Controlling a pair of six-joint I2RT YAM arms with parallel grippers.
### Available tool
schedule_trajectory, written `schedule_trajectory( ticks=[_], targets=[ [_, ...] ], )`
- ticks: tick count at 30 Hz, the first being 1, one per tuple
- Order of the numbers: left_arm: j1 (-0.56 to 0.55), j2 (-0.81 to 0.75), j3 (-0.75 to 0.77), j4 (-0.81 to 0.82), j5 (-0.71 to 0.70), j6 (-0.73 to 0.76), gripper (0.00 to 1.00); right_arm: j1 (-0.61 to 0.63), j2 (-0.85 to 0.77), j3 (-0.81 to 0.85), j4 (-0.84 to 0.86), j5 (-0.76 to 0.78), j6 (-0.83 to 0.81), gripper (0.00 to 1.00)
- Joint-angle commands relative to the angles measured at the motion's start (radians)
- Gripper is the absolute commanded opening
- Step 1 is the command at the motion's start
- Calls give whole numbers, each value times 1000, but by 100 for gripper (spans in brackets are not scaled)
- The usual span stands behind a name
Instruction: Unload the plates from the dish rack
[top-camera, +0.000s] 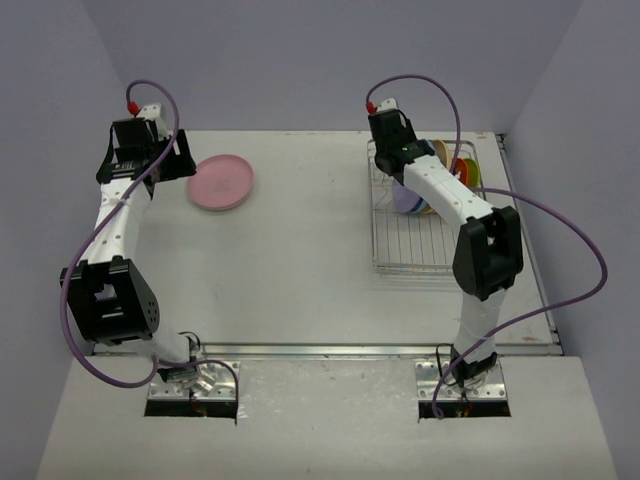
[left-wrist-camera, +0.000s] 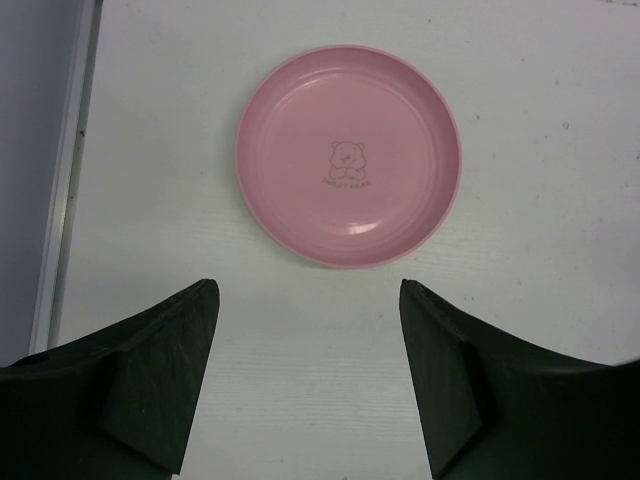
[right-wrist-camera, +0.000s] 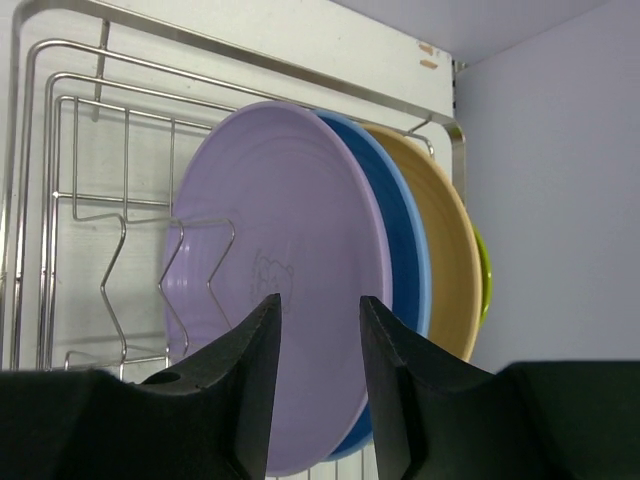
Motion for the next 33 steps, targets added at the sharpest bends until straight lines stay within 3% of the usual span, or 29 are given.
schedule_trajectory(
  ticks=[1, 22, 31, 33],
  targets=[
    [7, -19, 16, 32, 36, -39, 71, 44, -68, 9, 115, 87, -89, 39],
    [8, -28, 15, 29, 27, -26, 71, -17, 12, -5, 168, 137, -144, 39],
    [8, -30, 7, 39, 26, -23, 71, -28, 44, -37, 210, 122, -167, 36],
    [8, -31, 7, 39, 23, -21, 71, -28, 51, -52, 244, 124, -191, 31]
  ],
)
